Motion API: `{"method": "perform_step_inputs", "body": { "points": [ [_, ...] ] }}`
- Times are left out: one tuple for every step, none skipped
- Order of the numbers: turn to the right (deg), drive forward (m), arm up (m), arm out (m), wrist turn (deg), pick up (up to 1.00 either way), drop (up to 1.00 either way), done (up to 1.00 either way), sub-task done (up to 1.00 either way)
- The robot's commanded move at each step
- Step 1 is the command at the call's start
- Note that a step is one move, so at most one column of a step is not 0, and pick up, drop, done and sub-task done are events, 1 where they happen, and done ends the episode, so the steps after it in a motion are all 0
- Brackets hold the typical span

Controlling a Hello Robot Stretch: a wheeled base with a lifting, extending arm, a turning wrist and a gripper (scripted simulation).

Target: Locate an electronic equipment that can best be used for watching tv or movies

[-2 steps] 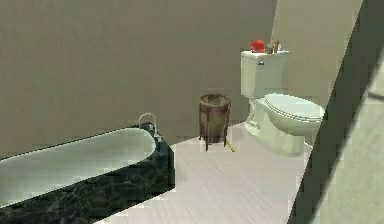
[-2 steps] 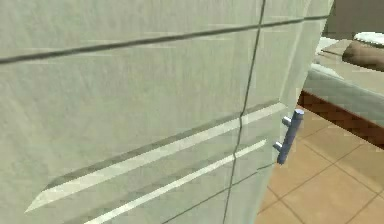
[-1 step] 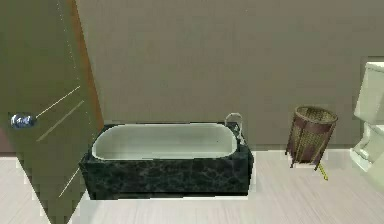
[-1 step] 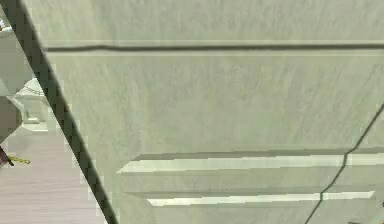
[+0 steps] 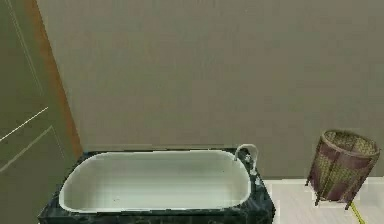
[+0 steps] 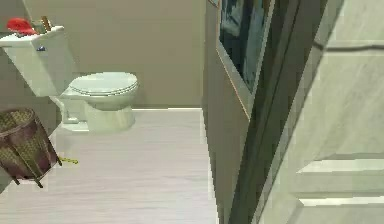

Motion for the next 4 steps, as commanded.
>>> {"method": "perform_step_inputs", "body": {
  "points": [
    [-45.0,0.0,0.0,0.0,0.0,0.0,0.0,0.0,0.0],
    [-45.0,0.0,0.0,0.0,0.0,0.0,0.0,0.0,0.0],
    [0.0,0.6,0.0,0.0,0.0,0.0,0.0,0.0,0.0],
    [24.0,0.0,0.0,0.0,0.0,0.0,0.0,0.0,0.0]
  ]
}}
